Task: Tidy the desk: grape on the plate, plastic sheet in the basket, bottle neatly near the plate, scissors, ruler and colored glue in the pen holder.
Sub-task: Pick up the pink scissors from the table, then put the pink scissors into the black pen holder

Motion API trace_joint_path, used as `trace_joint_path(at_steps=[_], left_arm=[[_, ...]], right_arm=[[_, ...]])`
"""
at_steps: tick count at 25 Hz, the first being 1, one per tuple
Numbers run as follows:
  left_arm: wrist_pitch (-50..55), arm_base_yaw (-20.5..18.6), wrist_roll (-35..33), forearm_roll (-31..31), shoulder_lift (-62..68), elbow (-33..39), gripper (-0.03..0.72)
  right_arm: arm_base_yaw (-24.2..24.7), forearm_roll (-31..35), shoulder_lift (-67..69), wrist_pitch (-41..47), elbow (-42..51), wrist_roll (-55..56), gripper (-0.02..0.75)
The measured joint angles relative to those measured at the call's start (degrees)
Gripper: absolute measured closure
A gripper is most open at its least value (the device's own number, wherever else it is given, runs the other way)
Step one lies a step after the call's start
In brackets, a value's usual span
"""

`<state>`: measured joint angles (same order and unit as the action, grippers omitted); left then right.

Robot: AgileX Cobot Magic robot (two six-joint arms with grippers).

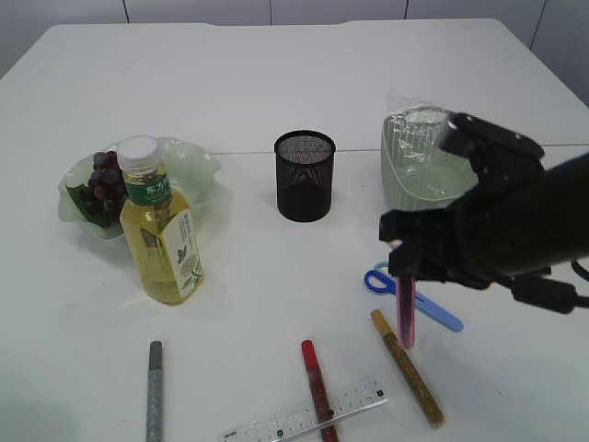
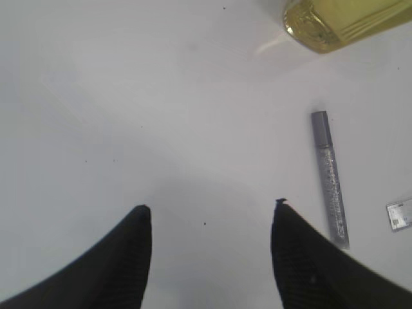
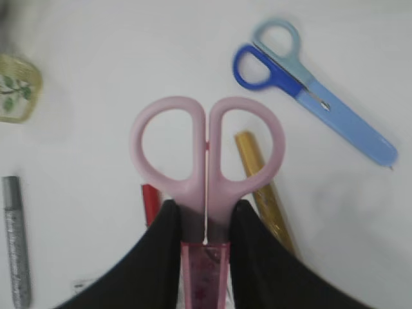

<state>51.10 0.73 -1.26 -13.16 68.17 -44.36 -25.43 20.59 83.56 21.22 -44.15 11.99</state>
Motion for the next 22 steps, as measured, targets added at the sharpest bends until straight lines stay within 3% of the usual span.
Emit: trace_joint_path(at_steps=[7, 10, 16, 19, 22], left_arm=[[1.2, 0.0, 0.0, 0.0, 0.0, 0.0, 0.255], [2.2, 0.0, 0.0, 0.0, 0.0, 0.0, 0.255], [3.2, 0.0, 0.0, 0.0, 0.0, 0.0, 0.255], [3.2, 0.0, 0.0, 0.0, 0.0, 0.0, 0.255], [3.2, 0.0, 0.0, 0.0, 0.0, 0.0, 0.255]], right_arm=[[0.5, 10.1, 2.0, 0.0, -9.5, -17.3, 0.596], [2.0, 20.1, 3.6, 0.3, -12.1, -29.5, 0.596], [8.6, 49.6, 7.6, 5.1, -17.0, -60.0, 0.596], [10.4, 58.2, 9.4, 5.7, -18.6, -72.0, 0.596], [10.7, 61.9, 11.5, 5.8, -20.5, -80.2, 0.596]])
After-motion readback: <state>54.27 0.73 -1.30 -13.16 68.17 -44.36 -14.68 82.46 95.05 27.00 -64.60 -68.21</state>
